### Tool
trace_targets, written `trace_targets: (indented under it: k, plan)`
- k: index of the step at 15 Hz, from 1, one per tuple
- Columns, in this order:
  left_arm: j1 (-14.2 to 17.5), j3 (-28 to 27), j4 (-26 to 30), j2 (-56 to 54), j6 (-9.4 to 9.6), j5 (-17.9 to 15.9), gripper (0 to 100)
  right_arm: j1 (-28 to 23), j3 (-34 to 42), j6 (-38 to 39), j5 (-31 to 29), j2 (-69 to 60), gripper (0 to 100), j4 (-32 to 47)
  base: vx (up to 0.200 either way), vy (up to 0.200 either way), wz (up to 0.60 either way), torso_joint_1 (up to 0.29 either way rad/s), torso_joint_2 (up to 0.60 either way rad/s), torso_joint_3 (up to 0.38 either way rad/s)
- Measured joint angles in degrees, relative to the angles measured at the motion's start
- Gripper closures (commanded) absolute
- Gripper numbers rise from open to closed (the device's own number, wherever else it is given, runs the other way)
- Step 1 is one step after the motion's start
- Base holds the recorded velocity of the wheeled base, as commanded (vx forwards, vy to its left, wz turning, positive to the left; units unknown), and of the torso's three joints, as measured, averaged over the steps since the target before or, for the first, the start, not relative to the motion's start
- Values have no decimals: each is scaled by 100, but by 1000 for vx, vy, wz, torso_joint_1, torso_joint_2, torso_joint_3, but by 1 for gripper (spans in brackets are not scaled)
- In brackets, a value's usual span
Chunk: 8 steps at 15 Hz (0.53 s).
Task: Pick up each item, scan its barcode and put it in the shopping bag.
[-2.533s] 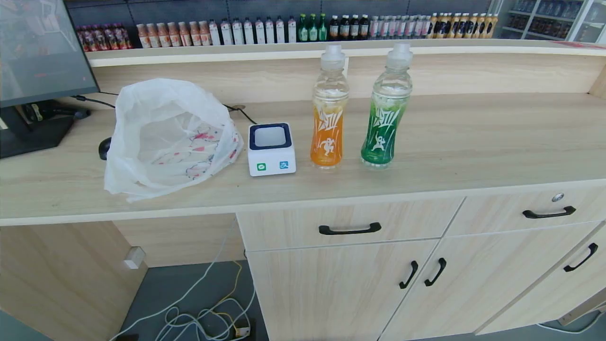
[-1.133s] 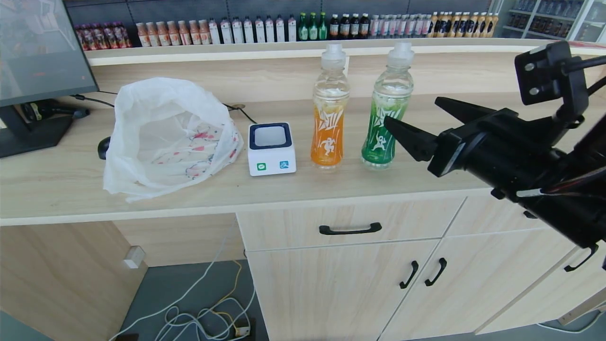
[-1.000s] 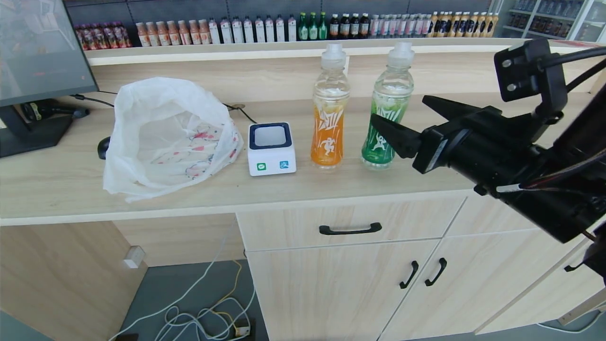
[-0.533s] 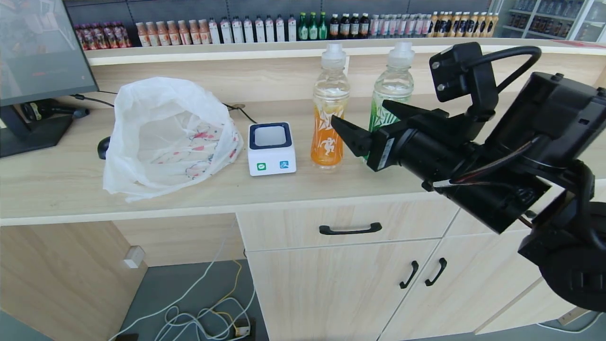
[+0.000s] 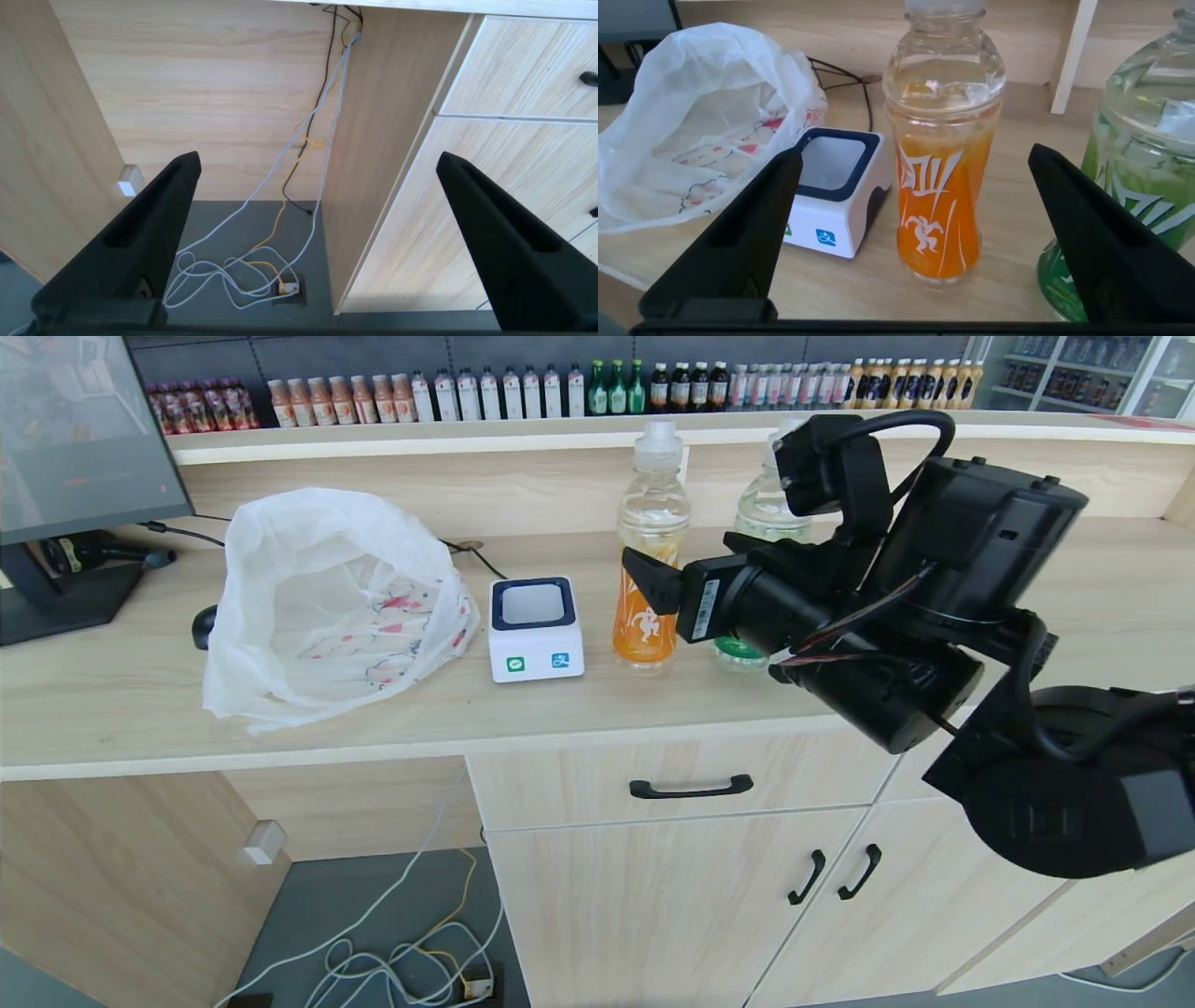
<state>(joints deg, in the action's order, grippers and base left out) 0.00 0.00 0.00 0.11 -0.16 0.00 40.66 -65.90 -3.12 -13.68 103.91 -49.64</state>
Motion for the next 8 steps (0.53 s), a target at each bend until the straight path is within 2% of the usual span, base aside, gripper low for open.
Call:
trace_targets:
  k: [8]
  plan:
    - [0,0,0,0,0,0,0,-223,-610,-27,-83,562,0,10,0,0,0,0,0,0]
